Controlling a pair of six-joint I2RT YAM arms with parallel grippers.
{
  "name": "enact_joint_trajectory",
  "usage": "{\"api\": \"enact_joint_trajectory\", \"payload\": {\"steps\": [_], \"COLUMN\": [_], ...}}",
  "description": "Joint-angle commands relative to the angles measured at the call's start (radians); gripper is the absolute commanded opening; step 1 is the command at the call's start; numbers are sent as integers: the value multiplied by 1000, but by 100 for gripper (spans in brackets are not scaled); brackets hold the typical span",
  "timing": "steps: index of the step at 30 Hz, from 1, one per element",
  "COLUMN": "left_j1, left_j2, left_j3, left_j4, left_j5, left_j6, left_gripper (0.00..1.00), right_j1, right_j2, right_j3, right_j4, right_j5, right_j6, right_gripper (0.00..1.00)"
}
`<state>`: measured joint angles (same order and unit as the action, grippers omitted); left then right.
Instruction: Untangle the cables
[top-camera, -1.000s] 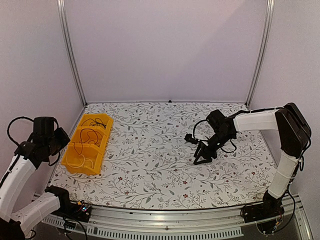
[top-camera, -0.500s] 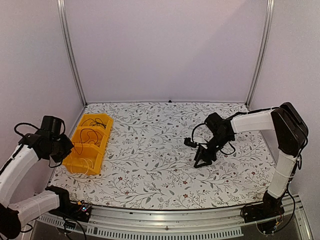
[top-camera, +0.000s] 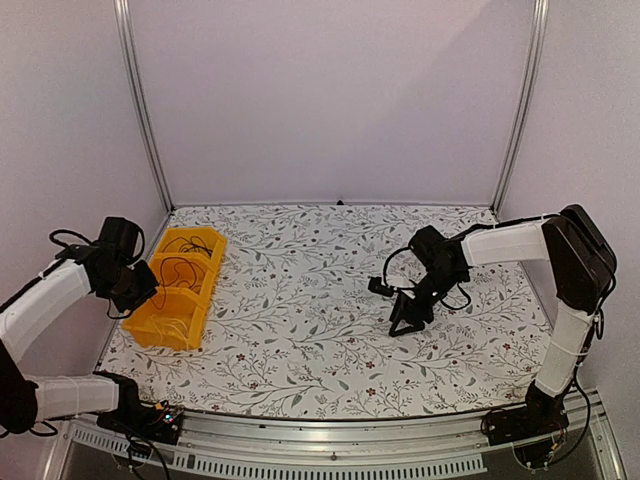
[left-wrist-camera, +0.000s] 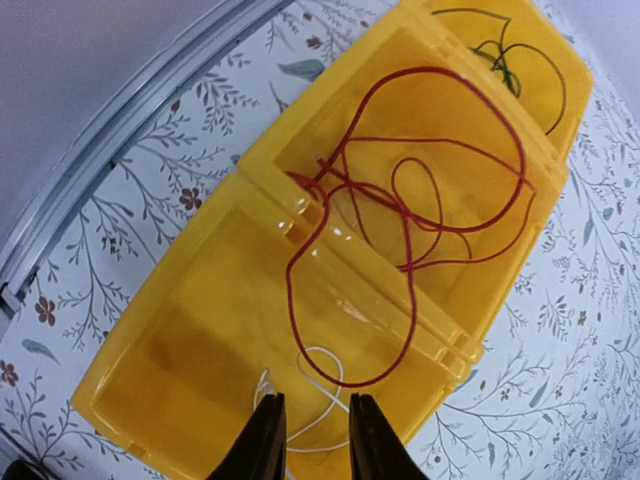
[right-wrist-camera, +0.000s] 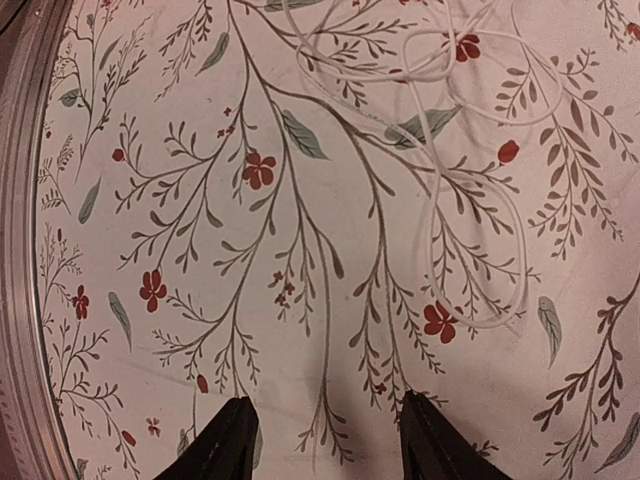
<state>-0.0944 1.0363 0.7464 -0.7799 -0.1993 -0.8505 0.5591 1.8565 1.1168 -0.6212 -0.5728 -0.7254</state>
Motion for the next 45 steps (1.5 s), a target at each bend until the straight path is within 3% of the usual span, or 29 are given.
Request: {"api": "enact_joint_trajectory", "payload": {"steps": [1, 9, 17, 21, 24, 35, 45], "left_j1": [-8, -22, -64, -65, -68, -77, -60], "left_j2": [-11, 64, 202, 234, 237, 306, 442], "left_j3": [118, 82, 50, 48, 64, 270, 222], "left_j4": [-30, 57, 71, 85, 88, 117, 238], "left_j5": [-2, 134, 54, 8, -16, -66, -28], "left_j6": [57, 123, 172, 186, 200, 313, 311], "left_gripper": [30, 33, 31, 20, 0, 0, 0], "right_j1": [5, 7, 7, 8, 7, 7, 7], "right_j2": [19, 39, 41, 44, 43, 58, 59], "right_j3": [-5, 4, 4, 2, 3, 2, -2], "right_j4": [-10, -20, -21, -23, -23, -23, -23], "right_j5": [8, 8, 14, 16, 19, 34, 51], "right_j6": [-16, -16, -16, -14, -14, -16, -13], "right_gripper": [53, 53, 53, 53, 53, 52, 52]}}
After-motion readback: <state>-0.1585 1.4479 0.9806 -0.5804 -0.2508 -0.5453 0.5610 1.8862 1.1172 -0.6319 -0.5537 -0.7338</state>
